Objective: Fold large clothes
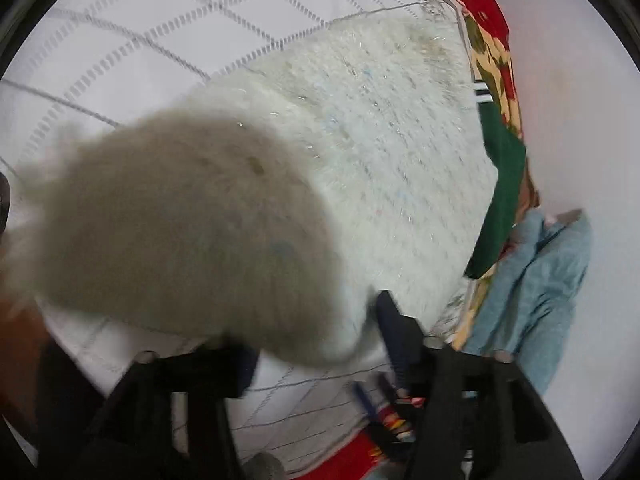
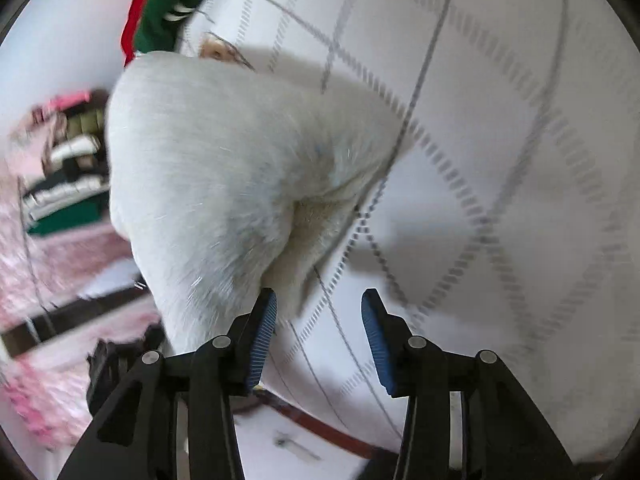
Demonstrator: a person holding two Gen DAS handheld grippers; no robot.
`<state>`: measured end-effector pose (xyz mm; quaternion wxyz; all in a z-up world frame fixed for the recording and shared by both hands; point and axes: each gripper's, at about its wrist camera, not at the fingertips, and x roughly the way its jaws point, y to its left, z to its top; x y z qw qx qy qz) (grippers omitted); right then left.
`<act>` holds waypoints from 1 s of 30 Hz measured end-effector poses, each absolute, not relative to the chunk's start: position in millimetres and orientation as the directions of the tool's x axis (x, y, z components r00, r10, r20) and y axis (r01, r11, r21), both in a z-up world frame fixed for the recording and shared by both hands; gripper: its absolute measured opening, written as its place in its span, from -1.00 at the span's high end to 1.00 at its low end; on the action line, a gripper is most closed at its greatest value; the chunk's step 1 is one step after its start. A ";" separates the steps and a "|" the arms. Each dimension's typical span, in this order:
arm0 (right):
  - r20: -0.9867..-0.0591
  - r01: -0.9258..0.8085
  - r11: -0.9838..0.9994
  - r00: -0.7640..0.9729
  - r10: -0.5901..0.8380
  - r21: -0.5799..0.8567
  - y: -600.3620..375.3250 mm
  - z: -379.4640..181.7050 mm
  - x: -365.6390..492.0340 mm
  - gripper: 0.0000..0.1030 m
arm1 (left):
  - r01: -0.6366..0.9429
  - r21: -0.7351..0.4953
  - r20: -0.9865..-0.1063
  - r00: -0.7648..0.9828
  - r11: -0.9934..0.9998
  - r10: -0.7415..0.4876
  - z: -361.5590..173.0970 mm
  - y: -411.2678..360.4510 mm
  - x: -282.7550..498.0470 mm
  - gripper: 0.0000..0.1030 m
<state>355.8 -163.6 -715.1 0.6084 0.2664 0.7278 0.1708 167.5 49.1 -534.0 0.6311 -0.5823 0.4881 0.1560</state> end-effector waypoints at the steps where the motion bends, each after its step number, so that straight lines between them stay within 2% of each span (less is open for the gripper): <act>1: -0.816 0.136 0.821 -0.106 0.568 0.554 -160.7 -696.8 360.3 0.10 | -0.759 -0.576 -0.807 0.472 0.302 -0.354 -525.1 48.3 164.9 -0.24; 3: -0.853 0.065 0.856 -0.078 0.517 0.513 -145.0 -670.0 367.5 0.10 | -0.742 -0.540 -0.840 0.449 0.397 -0.303 -505.1 45.8 157.1 -0.77; 5: -0.892 -0.022 0.892 -0.051 0.449 0.451 -143.4 -652.6 373.5 0.10 | -0.722 -0.491 -0.871 0.430 0.488 -0.240 -489.4 43.8 155.5 -0.97; 10: -0.915 -0.227 0.891 0.001 0.404 0.394 -89.2 -642.7 397.1 0.10 | -0.688 -0.270 -0.940 0.341 0.674 -0.029 -473.1 46.9 170.0 -0.97; 13: -0.967 -0.333 0.913 0.013 0.254 0.236 -57.2 -678.0 408.9 0.10 | -0.695 -0.196 -0.952 0.303 0.692 0.034 -486.6 65.2 175.7 -0.97; 17: -0.975 -0.361 0.907 -0.040 0.218 0.217 -47.9 -673.6 420.6 0.03 | -0.716 -0.198 -0.956 0.292 0.670 0.030 -496.2 98.8 185.9 -0.97; 20: -0.943 -0.352 0.877 -0.061 0.327 0.327 -67.1 -643.8 433.7 0.00 | -0.703 -0.199 -0.950 0.311 0.683 0.043 -489.1 111.5 209.6 -0.97; 22: -0.920 -0.327 0.864 -0.050 0.388 0.382 -85.2 -633.4 447.9 -0.36 | -0.677 -0.184 -0.953 0.300 0.712 0.040 -493.0 115.2 227.4 -0.97; 23: -0.910 -0.325 0.856 -0.036 0.413 0.402 -92.9 -632.3 456.9 -0.60 | -0.663 -0.168 -0.959 0.280 0.730 0.034 -501.6 117.4 237.9 -0.97; 24: -0.908 -0.332 0.853 -0.021 0.419 0.402 -99.3 -634.3 466.0 -0.72 | -0.650 -0.148 -0.968 0.251 0.746 0.026 -517.0 119.5 245.8 -0.97; 25: -0.908 -0.346 0.848 -0.023 0.419 0.400 -102.3 -643.8 478.2 -0.75 | -0.648 -0.130 -0.976 0.218 0.750 0.019 -530.7 120.9 249.4 -0.97; 27: -0.900 -0.345 0.835 -0.090 0.426 0.429 -96.1 -676.1 496.7 -0.76 | -0.649 -0.178 -0.978 0.199 0.739 -0.061 -562.2 124.4 252.8 -0.98; 29: -0.849 -0.321 0.785 -0.212 0.485 0.529 -99.1 -711.0 506.6 -0.77 | -0.652 -0.222 -0.972 0.206 0.725 -0.112 -578.3 125.2 249.6 -0.99; 30: -0.808 -0.295 0.754 -0.269 0.524 0.587 -95.6 -727.8 512.6 -0.91 | -0.654 -0.250 -0.966 0.224 0.714 -0.132 -582.1 126.0 246.0 -1.00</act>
